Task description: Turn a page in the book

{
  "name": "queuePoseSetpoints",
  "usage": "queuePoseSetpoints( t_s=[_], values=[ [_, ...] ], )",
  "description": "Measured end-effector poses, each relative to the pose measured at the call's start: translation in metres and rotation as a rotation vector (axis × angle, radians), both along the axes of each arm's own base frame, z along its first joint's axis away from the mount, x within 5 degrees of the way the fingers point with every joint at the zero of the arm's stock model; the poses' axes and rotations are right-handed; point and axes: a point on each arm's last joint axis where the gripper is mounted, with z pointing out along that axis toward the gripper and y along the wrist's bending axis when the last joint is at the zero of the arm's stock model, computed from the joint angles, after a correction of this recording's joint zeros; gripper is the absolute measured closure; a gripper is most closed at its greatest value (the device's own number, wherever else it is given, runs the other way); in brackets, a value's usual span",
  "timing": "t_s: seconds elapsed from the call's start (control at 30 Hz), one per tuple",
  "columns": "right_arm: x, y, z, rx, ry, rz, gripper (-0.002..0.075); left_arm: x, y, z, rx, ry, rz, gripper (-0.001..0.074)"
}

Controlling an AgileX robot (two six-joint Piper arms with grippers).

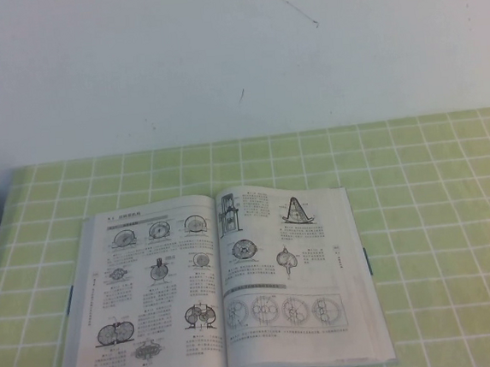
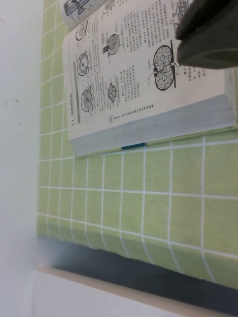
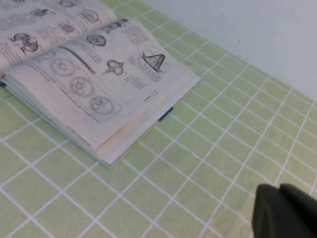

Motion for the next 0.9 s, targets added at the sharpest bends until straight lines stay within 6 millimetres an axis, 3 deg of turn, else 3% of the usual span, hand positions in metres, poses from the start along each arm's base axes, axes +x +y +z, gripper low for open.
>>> queuePoseSetpoints(
  t_s=[0.57,0.7,0.9],
  values=[
    [0.001,-0.004,-0.001,-0.055,-0.036,-0.024,0.0728,0.000,0.000,0.000,-0.003,0.002,-0.001,0.0738],
    [0.007,-0.011,-0.010,-0.011,-0.073,-0.171,0.0728,0.000,0.000,0.000,-0.003,0.002,-0.001,0.0738],
    [0.005,-0.021,-0.042,0.082,-0.061,-0.397,0.0728,0.000,0.000,0.000,-0.003,0.002,-0.001,0.0738]
  ],
)
